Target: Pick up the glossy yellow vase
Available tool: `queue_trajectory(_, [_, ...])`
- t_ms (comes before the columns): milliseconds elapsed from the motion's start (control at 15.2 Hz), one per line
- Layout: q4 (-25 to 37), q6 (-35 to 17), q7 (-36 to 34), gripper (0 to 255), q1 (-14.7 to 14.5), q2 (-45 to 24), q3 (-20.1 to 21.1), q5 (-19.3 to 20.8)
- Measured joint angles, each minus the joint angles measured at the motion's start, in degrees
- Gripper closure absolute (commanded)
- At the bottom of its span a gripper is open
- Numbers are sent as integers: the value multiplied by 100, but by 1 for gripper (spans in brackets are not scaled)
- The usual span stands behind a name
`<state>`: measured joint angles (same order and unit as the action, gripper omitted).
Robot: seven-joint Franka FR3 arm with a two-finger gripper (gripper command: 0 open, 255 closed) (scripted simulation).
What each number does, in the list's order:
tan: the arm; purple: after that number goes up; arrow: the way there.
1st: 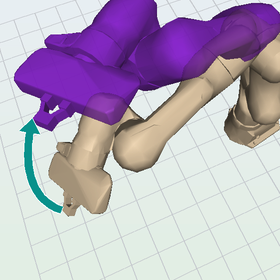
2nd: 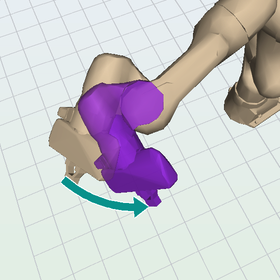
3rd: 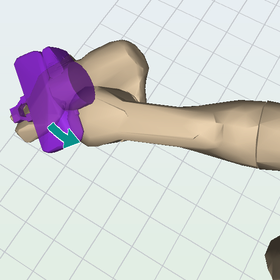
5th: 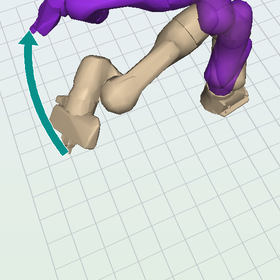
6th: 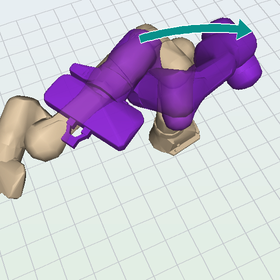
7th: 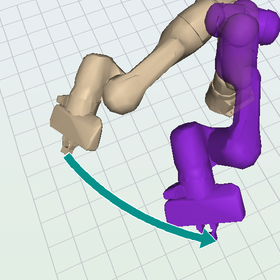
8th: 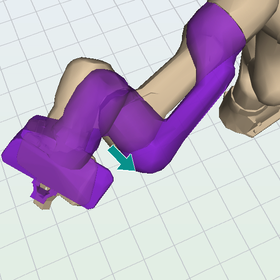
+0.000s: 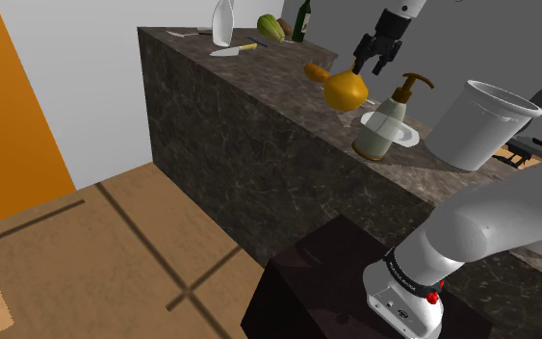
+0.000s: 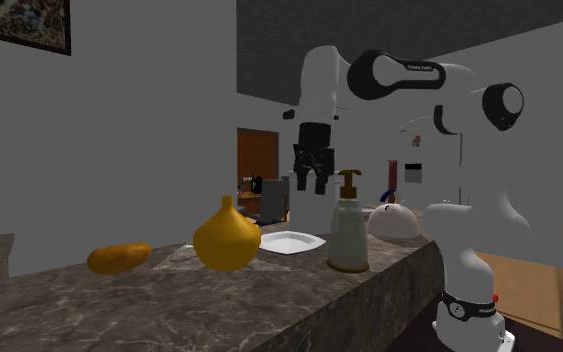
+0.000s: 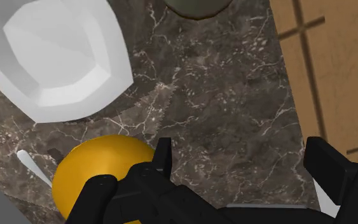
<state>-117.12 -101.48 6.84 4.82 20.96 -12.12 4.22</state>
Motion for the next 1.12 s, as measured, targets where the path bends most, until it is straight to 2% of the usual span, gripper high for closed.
queue_trajectory(330, [929,-57,577,0,110,-963,-438,-218])
queue_trajectory(660, [2219,121,1108,0,277,-2119,-767,-649])
queue_trajectory(858, [3127,315,1408,0,468,-2888,-905,-987])
queue_trajectory(1122, [4497,752,1752,0,874,-3902,-1010,-1446])
